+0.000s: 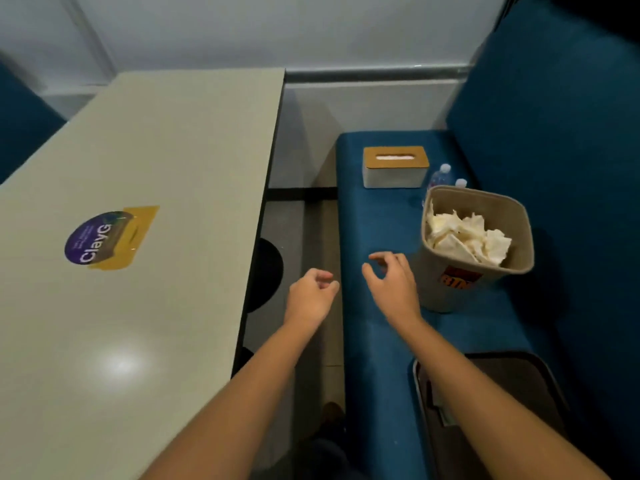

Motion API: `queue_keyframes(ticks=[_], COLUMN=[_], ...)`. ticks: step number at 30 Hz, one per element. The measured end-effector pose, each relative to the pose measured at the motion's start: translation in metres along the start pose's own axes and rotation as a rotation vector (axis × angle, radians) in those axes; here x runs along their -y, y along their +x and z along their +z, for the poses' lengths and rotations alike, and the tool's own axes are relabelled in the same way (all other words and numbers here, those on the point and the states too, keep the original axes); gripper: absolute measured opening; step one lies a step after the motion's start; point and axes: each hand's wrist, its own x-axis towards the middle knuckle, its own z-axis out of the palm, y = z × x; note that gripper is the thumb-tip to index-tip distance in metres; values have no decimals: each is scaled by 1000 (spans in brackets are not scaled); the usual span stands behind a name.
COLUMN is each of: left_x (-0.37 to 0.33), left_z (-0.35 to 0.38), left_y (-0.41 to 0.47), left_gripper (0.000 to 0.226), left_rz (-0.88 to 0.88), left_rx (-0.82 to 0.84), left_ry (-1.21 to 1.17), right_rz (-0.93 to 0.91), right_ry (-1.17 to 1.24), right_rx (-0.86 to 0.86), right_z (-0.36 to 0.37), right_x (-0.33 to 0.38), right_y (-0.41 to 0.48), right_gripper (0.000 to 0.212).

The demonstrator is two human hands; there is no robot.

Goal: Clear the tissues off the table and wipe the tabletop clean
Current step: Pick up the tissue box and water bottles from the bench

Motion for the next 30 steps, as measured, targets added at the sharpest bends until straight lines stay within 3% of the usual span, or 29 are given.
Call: queue_keyframes(ticks=[6, 14, 24, 30], left_x=[-16, -65, -137, -146], left_z=[-43, -57, -6, 43], left_y=[65, 212, 375, 464], left_gripper=[28, 26, 30, 44], left_rz=[40, -27, -118, -193], left_rx=[-44, 10, 135, 190], left_ry=[-46, -65, -95, -84], right_rz=[-56, 30, 194, 308], right_ry=[52, 44, -16, -113], right_rx=[43, 76, 56, 22], right_z=[40, 70, 48, 32], right_x=[40, 53, 9, -49], right_y=[67, 216, 391, 476], right_gripper=[20, 18, 16, 24])
